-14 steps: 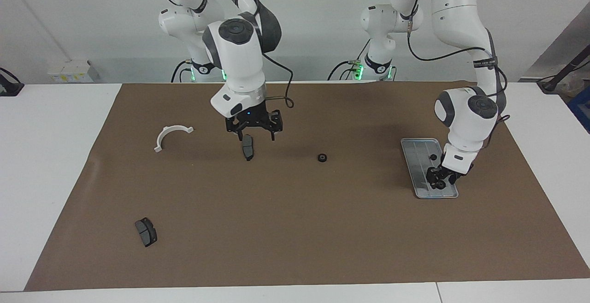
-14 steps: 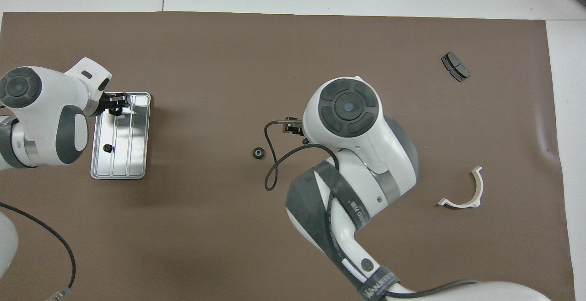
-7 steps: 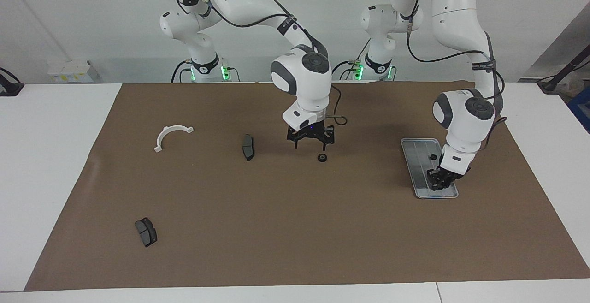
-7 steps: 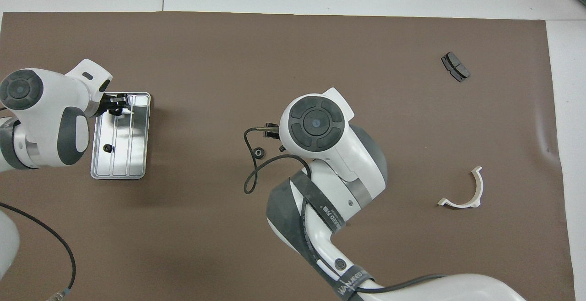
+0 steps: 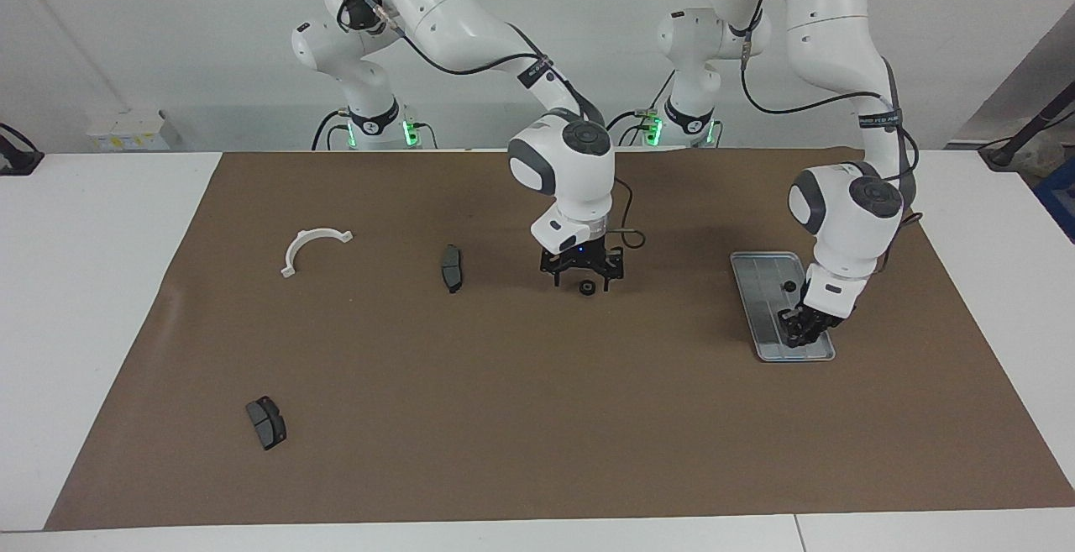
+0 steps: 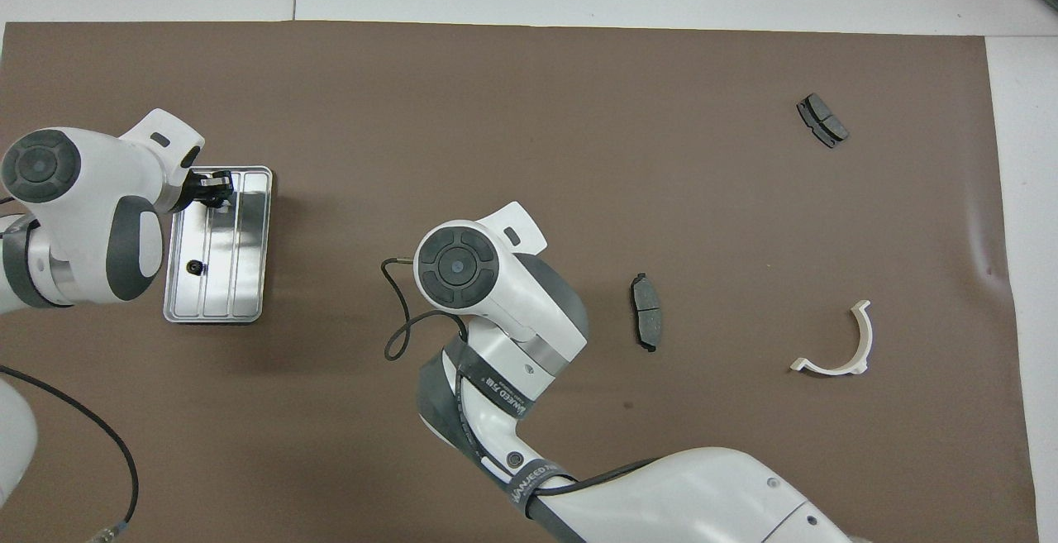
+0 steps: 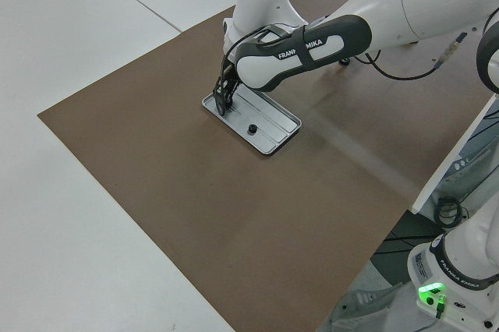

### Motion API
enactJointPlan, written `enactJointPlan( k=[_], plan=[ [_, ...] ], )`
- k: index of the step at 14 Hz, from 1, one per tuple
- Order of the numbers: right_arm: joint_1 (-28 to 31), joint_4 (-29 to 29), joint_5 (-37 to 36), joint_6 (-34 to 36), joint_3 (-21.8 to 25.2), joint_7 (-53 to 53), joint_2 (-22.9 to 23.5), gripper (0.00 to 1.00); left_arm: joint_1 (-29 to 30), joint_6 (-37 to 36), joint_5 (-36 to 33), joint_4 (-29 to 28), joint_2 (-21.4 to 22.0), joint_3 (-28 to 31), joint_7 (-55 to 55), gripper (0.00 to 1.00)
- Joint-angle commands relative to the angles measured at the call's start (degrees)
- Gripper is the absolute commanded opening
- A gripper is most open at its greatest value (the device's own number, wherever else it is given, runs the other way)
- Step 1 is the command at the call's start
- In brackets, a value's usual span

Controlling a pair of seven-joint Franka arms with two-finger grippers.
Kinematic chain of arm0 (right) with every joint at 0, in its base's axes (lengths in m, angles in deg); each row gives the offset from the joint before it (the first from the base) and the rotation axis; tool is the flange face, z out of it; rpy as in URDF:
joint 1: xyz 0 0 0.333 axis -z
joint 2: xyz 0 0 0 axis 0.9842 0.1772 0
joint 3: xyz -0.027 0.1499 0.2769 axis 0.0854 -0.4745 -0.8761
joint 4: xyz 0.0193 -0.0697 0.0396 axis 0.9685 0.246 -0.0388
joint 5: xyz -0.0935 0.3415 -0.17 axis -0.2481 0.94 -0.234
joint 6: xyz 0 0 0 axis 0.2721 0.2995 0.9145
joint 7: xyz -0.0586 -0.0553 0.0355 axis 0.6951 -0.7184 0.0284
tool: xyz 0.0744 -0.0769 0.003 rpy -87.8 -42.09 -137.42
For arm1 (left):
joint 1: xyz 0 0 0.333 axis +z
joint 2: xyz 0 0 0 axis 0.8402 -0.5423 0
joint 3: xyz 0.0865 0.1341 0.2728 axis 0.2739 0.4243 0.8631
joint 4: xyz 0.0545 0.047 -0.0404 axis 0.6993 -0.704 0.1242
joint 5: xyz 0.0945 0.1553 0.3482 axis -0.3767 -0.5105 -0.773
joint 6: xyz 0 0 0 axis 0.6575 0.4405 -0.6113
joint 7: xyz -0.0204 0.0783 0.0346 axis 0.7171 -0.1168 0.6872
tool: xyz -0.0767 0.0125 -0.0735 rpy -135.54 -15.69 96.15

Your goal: Place bearing gear from tray to pile

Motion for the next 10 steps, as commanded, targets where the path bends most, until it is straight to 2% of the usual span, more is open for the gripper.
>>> enactJointPlan(
  k=[1, 5, 10],
  plan=[
    [0.34, 1.87, -1.16, -3.37, -0.34, 1.97, 0.26, 0.96, 0.20, -1.92, 1.51, 2.98, -0.84, -0.70, -0.01, 0.13],
    [0.08, 3.63, -1.16, -4.52, -0.34, 2.06, 0.26, 0.87, -0.15, -6.23, 4.23, 7.11, -1.72, -0.71, 0.16, 0.10],
    [-0.28, 4.78, -0.89, -6.26, -0.34, 2.15, -0.01, 0.79, -0.68, -6.33, 4.32, 7.21, -1.72, -0.79, 0.34, 0.10]
  ],
)
